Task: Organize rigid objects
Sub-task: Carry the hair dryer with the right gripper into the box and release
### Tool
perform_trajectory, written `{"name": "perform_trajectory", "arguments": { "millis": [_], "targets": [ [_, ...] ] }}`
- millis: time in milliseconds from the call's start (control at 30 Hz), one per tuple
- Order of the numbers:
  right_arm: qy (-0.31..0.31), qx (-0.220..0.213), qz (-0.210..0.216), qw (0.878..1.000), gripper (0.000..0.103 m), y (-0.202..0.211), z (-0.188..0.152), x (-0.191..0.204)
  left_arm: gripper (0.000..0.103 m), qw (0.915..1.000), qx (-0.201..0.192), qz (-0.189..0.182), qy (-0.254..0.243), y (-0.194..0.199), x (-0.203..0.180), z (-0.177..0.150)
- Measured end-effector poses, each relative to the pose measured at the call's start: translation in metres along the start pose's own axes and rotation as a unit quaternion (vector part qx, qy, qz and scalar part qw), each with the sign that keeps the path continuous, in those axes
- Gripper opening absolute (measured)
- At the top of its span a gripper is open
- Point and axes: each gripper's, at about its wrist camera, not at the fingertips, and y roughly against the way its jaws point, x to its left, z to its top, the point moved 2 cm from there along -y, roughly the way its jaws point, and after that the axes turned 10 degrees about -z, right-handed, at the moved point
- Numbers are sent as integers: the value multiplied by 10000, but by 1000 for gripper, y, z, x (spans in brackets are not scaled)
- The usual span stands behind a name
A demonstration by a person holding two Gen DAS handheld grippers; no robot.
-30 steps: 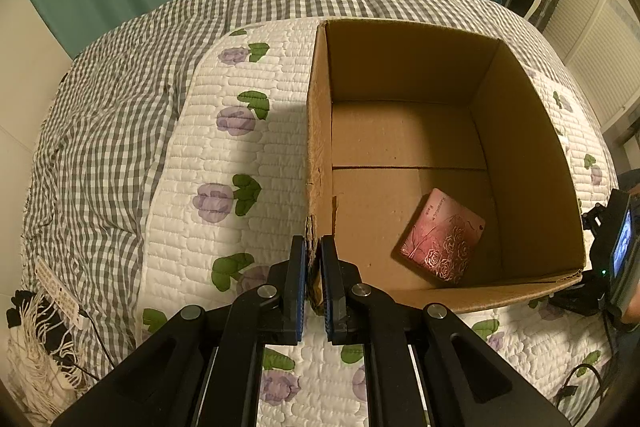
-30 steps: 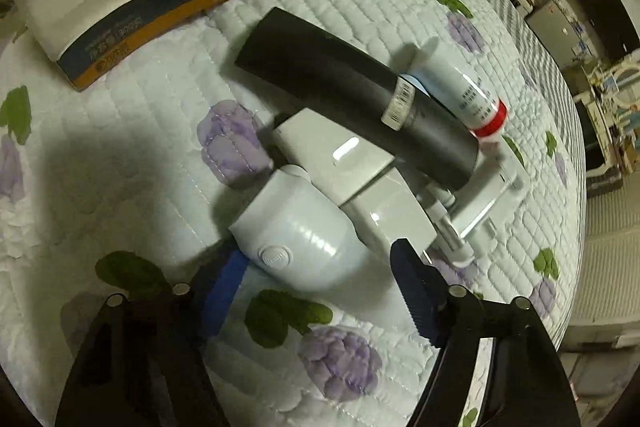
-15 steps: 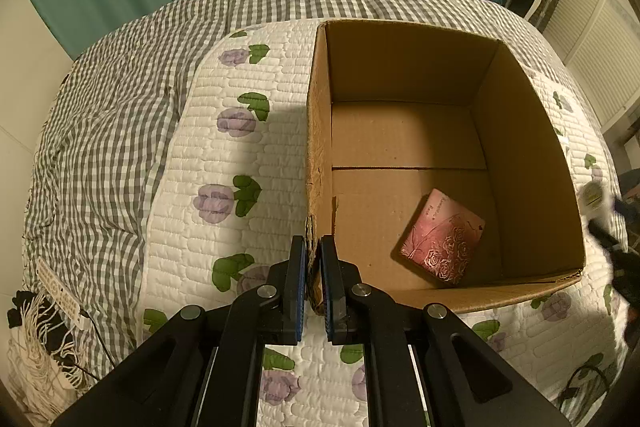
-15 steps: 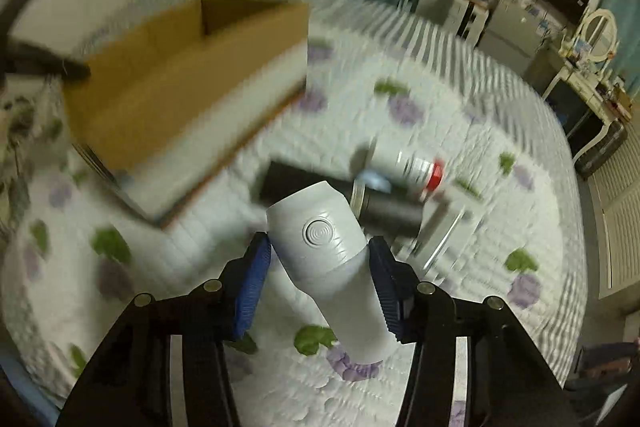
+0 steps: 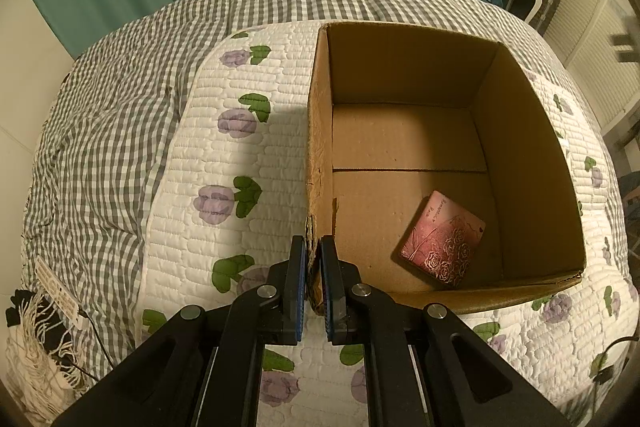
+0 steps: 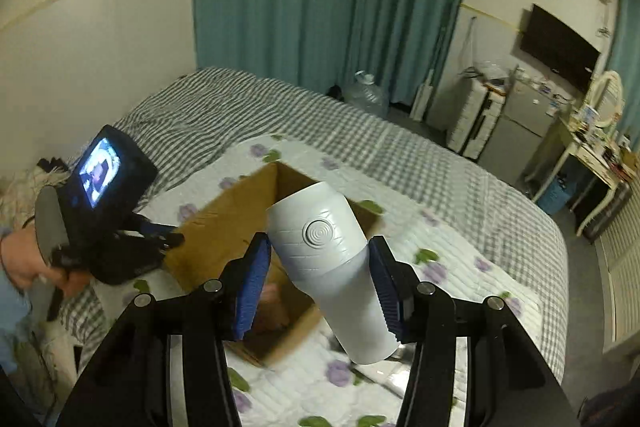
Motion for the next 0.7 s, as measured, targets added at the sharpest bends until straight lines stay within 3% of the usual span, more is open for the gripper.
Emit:
{"name": "perform_trajectory", "arguments": {
  "millis": [133,433,667,700],
  "targets": [
    [175,329,92,9993,50,-35,6,33,7,10000,-20,23,12,0,-1,1],
    [366,1164,154,9924,50,-105,-31,67,7,10000,-70,65,-21,1,-2,-1],
    [278,1271,172,9914,51,-128,-42,70,7,10000,-79,21,33,0,1,-1],
    [242,1230,172,9920,55,-128,-42,70,7,10000,-80,25,32,0,1,-2]
  ]
}}
